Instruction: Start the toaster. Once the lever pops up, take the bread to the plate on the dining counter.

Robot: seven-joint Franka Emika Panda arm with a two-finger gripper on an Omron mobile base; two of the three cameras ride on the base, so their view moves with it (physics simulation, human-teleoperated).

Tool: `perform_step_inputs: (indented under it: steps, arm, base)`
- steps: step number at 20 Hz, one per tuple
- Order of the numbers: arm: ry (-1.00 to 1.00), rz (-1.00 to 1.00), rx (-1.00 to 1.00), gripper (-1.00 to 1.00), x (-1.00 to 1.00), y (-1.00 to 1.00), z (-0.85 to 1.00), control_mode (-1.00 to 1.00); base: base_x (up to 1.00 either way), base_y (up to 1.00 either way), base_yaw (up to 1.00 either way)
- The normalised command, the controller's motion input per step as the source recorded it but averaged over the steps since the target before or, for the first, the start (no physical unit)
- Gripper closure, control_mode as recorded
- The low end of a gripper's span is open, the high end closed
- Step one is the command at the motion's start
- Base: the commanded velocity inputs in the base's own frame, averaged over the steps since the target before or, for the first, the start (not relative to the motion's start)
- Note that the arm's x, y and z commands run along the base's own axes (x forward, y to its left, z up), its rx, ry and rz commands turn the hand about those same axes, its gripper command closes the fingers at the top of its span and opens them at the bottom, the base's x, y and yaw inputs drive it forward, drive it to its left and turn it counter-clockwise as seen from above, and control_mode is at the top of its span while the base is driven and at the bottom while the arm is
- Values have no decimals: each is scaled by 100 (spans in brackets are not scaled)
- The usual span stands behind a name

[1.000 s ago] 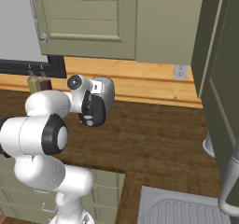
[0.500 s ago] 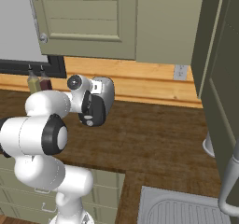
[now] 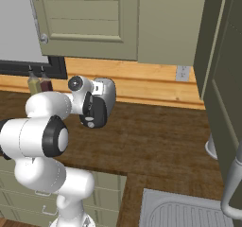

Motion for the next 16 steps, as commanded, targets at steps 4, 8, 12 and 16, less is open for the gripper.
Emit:
perform_step_inputs:
  steps: [4,8,12,16]
  arm:
    - [0,0,0,-100,0,0,0,-100]
    - [0,0,0,-100,0,0,0,-100]
    - [0,0,0,-100,0,0,0,-100]
    - [0,0,0,-100,0,0,0,-100]
  base:
    - [0,0,0]
    - [0,0,0]
    - [0,0,0]
    - [0,0,0]
